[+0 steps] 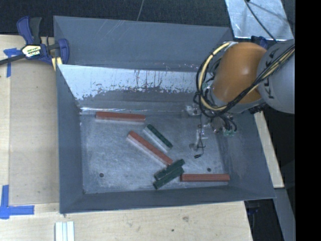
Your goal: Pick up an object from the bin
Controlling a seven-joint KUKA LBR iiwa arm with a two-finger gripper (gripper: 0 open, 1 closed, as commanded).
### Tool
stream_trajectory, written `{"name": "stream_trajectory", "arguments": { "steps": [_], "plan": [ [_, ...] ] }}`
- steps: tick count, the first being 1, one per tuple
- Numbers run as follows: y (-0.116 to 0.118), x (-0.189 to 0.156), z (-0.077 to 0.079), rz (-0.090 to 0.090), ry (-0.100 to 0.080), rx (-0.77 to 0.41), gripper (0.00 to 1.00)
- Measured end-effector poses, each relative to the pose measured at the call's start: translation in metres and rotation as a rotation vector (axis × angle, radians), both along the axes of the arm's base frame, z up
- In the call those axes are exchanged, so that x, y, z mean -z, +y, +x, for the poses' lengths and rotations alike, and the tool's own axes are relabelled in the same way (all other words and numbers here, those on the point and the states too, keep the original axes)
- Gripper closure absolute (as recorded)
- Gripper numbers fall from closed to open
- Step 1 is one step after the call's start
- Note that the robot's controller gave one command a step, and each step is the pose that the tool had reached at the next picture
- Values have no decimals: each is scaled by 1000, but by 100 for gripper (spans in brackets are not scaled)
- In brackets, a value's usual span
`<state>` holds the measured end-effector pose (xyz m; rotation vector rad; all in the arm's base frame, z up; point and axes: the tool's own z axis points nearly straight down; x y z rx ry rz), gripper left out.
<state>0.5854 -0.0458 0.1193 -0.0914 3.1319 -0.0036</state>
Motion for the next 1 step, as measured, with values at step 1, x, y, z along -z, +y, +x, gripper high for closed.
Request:
{"name": "stream_trajectory", "arguments": {
  "steps": [1],
  "plan": [
    [14, 14, -8, 1, 4, -18, 0]
  ]
}}
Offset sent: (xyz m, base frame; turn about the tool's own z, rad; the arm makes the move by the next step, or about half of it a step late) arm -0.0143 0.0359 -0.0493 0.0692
